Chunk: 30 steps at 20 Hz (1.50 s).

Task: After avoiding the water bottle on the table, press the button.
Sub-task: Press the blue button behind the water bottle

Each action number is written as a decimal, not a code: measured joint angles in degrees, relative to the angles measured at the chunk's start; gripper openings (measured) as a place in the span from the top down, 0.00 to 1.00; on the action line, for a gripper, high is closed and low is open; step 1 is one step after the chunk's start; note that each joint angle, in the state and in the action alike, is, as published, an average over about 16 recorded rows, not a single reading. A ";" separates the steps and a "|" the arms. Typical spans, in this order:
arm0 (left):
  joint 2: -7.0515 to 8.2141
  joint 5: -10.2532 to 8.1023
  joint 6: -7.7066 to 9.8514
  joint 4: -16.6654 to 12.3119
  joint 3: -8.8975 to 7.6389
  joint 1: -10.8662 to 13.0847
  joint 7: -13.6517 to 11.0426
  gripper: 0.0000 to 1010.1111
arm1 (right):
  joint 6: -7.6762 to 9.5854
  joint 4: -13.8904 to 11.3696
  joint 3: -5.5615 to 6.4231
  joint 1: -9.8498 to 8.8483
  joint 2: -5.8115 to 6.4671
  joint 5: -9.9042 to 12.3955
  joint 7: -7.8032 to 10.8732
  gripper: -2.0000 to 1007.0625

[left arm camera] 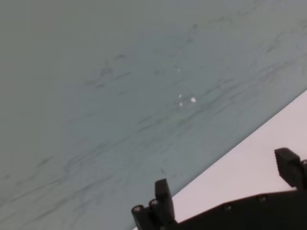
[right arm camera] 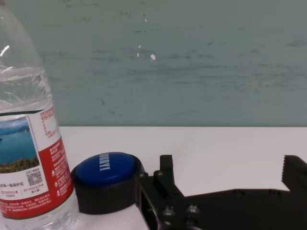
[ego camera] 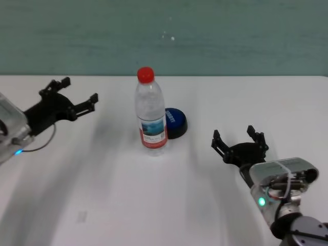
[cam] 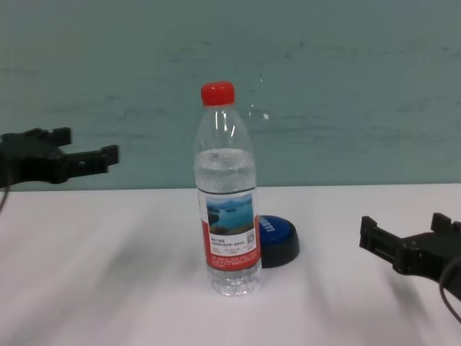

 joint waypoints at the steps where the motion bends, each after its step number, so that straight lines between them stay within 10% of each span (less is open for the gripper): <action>1: -0.39 0.03 -0.38 1.13 0.58 -0.97 -0.22 0.01 | 0.00 0.00 0.00 0.00 0.00 0.00 0.00 0.00; 17: -7.21 0.11 -6.23 16.21 6.76 -11.08 -2.34 0.01 | 0.00 0.00 0.00 0.00 0.00 0.00 0.00 0.00; 30: -8.05 1.14 -4.91 16.75 7.88 -11.07 -0.41 0.01 | 0.00 0.00 0.00 0.00 -0.01 0.00 0.00 0.00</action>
